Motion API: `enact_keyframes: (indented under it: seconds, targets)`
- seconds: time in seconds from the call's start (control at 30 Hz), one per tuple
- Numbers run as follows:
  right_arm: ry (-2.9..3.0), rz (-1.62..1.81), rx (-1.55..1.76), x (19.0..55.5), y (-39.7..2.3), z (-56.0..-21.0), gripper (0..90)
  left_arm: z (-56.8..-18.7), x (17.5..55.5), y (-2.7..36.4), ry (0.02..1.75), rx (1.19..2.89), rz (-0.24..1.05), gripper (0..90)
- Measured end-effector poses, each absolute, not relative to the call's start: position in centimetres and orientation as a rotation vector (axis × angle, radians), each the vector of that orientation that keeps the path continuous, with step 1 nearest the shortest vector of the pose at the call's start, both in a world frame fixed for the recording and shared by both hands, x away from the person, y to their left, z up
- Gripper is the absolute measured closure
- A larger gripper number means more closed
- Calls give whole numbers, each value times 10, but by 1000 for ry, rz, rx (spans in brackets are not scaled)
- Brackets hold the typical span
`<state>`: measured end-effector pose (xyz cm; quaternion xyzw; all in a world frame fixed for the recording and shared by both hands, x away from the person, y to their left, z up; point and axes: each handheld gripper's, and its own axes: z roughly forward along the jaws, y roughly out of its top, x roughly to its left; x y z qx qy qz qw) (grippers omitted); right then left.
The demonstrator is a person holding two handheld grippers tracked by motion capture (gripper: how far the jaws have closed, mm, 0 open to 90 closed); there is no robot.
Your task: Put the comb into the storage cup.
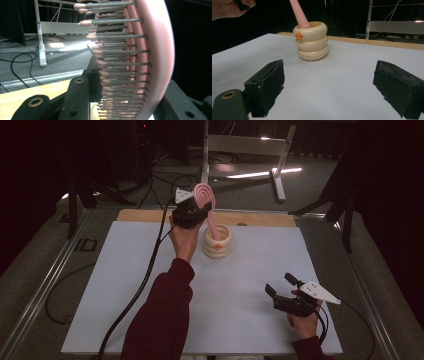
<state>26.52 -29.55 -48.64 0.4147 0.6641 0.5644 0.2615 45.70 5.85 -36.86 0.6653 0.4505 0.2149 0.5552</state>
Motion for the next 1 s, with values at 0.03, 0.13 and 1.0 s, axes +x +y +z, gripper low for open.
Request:
enact_keyframes:
  seconds: [0.03, 0.13, 1.0]
  targets:
    - [1797, 1528, 1123, 265, -296, -486, 98, -369, 457, 58, 1063, 1573, 506, 641]
    - [1795, 1532, 1123, 265, -296, -486, 98, -370, 458, 59, 1065, 1579, 505, 641]
    - [1794, 1537, 1123, 264, -294, -486, 98, -379, 460, 54, 1079, 1603, 502, 640]
